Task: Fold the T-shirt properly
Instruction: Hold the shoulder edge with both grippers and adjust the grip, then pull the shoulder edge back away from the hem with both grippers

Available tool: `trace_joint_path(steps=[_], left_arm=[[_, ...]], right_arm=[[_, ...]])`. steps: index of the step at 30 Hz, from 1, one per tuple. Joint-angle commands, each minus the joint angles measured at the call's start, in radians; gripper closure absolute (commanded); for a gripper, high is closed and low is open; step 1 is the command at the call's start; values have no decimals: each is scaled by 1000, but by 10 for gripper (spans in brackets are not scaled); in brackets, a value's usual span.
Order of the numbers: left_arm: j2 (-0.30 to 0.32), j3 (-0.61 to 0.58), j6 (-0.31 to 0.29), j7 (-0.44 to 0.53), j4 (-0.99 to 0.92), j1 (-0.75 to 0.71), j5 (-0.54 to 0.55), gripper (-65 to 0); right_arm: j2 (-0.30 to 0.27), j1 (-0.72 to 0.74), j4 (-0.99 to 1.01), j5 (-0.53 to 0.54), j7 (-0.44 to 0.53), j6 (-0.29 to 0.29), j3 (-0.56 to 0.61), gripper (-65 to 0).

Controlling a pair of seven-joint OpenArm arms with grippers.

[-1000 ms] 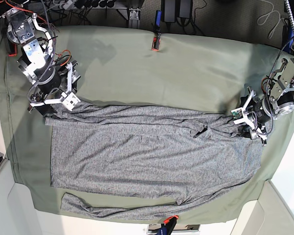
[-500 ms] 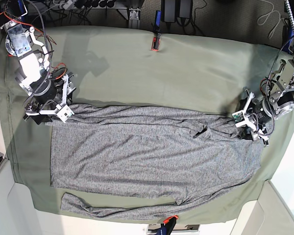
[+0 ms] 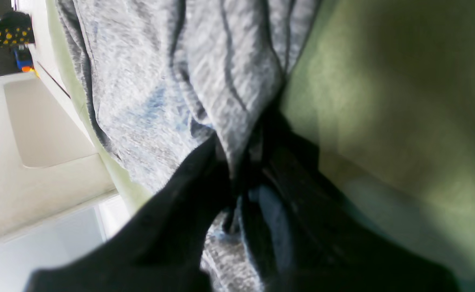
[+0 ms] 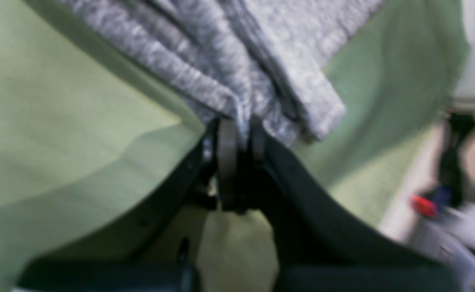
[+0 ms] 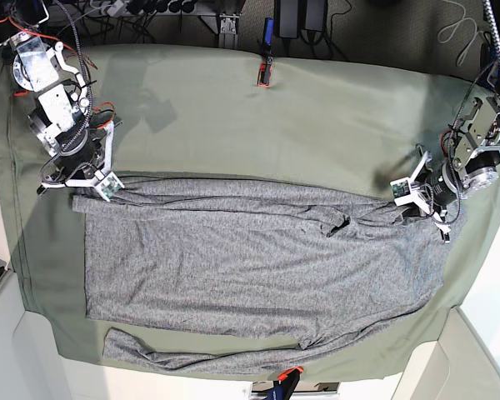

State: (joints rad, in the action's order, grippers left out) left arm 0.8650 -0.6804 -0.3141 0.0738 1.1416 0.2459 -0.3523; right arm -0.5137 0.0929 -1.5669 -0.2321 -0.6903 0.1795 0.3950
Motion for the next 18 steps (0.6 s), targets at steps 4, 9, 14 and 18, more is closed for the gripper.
trace_joint_path(steps=[4,9,14,18], left_arm=[[96,12,32,-27,45,19,35,0],[184,12,37,-32,118,17,42,0],[266,12,-73,-32,232,-7,41,0],[361,12,-71,-36,339,-72,37,0]], right_arm=[[-29,7,-79,-40,-16,-43,-8,0],[-41,-57,-211,-41,-26,-41,-8,0],[-77,-127,-308,-41,-47,-42,-8,0],[-132,-194,-381,-42,-64,-42,-9,0]])
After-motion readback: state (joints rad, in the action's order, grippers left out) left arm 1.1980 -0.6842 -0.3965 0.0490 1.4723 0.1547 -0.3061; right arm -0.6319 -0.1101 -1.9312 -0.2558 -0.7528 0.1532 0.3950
